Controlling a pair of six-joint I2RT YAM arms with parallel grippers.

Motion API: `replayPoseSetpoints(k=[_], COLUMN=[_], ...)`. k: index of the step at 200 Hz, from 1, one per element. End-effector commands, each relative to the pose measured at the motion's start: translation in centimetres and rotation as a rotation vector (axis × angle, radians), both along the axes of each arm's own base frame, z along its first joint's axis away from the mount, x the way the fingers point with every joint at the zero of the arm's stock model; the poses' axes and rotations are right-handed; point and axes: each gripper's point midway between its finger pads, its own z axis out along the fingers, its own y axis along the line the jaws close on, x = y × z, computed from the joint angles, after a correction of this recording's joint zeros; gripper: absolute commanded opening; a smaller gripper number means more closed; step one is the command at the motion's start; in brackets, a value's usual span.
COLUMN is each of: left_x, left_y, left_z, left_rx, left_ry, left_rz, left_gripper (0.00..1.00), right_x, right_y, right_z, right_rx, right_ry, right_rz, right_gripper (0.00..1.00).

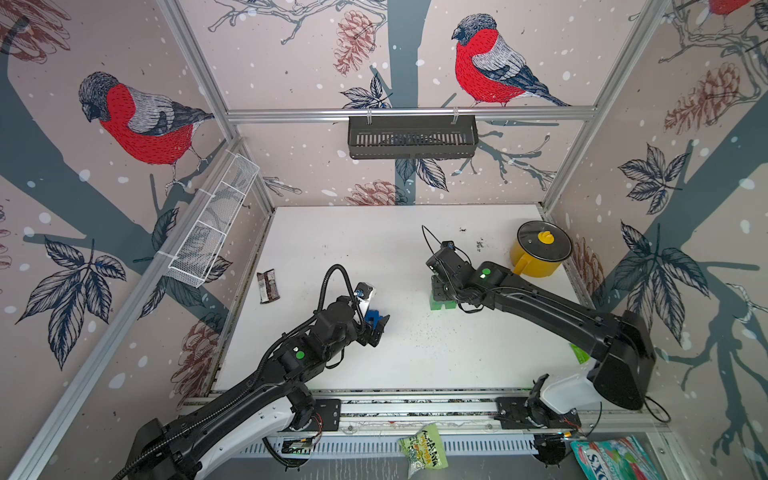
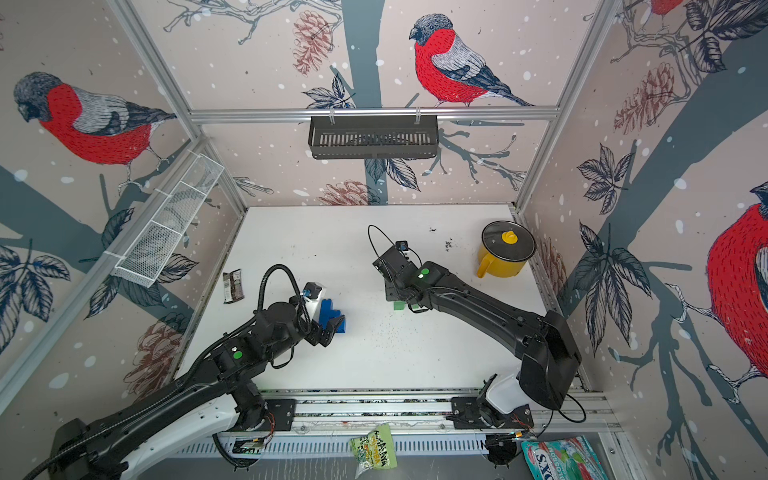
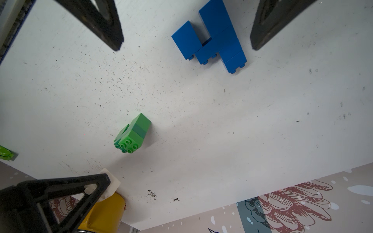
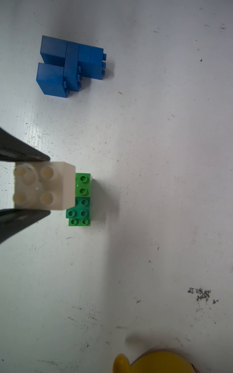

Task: Assemble the letter h with lego
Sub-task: Assemble the lego brick with the lego brick.

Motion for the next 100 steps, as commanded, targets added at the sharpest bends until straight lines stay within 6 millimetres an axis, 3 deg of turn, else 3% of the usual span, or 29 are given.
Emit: replayPoseSetpoints(k=[1, 100], left_x=[0.4, 0.3], left_y=[0.1, 0.0], left_z=[0.9, 0.8], left_rx=[-0.018, -0.016], left_ry=[-0.023, -0.017], left_rz=[0.019, 0.016], left_gripper=[0.98, 0.98], right_x=[0.2, 0.6], right_y=[-0.4, 0.4], right_z=[-0.3, -3.7], right_rx=[-0.046, -0.043], right_ry=[0.007, 0.118], right_rz=[-0.003, 0.052], right_gripper=[0.00, 0.00])
